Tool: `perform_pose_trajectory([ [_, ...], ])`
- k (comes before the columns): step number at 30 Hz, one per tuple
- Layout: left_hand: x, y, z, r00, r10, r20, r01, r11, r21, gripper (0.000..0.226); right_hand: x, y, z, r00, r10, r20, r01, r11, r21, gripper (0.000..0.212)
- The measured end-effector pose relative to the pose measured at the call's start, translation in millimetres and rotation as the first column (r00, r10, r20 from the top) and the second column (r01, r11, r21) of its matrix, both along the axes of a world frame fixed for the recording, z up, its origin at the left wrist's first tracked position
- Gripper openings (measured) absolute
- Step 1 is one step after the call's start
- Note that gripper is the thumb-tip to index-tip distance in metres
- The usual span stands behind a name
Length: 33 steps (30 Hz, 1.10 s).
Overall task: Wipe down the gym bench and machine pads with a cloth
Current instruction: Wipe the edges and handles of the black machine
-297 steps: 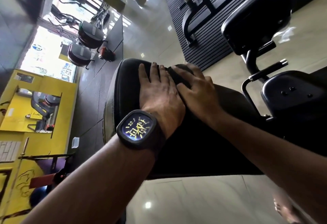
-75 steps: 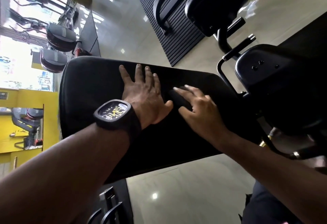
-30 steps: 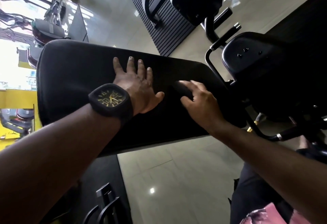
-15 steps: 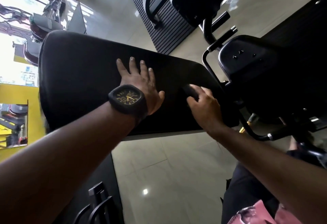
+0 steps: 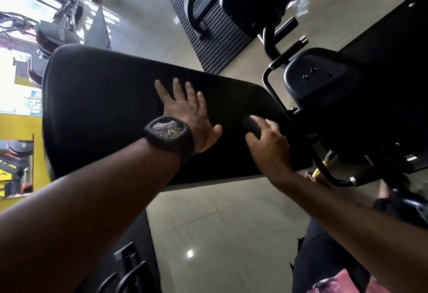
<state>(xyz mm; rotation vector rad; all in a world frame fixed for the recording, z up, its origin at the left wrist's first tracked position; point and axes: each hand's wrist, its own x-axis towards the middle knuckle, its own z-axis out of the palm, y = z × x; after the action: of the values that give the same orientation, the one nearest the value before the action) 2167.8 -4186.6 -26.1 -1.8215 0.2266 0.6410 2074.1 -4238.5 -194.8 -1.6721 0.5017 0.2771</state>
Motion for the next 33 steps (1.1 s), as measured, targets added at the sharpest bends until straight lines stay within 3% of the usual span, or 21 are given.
perform_pose_trajectory([
  [3,3.4,-0.5,-4.6,1.0,0.01,-0.003,-0.01,1.0,0.006,0.093,-21.6,5.2,25.2,0.992,0.024,0.121,-0.025,1.0,0.006,0.057],
  [8,7.7,1.1,-4.7,1.0,0.002,-0.014,-0.002,1.0,0.0,0.091,18.0,-0.4,19.0,0.949,0.065,0.309,-0.098,0.991,0.091,0.059],
  [14,24.6,10.9,19.0,0.998,-0.021,-0.061,0.017,0.998,-0.055,0.098,24.9,4.6,7.6,0.999,0.026,0.044,-0.027,0.999,0.023,0.053],
  [19,27.6,9.2,12.4,0.997,-0.025,-0.076,0.022,0.999,-0.041,0.098,43.9,6.5,39.2,0.946,0.036,0.323,-0.073,0.992,0.104,0.057],
  [21,29.5,9.0,10.5,0.998,-0.018,-0.068,0.014,0.999,-0.047,0.098,64.6,7.4,31.7,0.952,0.061,0.301,-0.093,0.991,0.094,0.058],
  [26,36.2,5.6,2.2,0.997,0.014,-0.081,-0.016,0.999,-0.028,0.102,62.5,8.3,9.7,0.997,0.037,0.066,-0.04,0.999,0.035,0.053],
  [33,39.8,8.2,-5.2,0.998,0.001,-0.061,-0.005,0.998,-0.058,0.092,91.9,7.5,26.1,0.944,0.042,0.329,-0.093,0.985,0.143,0.06],
])
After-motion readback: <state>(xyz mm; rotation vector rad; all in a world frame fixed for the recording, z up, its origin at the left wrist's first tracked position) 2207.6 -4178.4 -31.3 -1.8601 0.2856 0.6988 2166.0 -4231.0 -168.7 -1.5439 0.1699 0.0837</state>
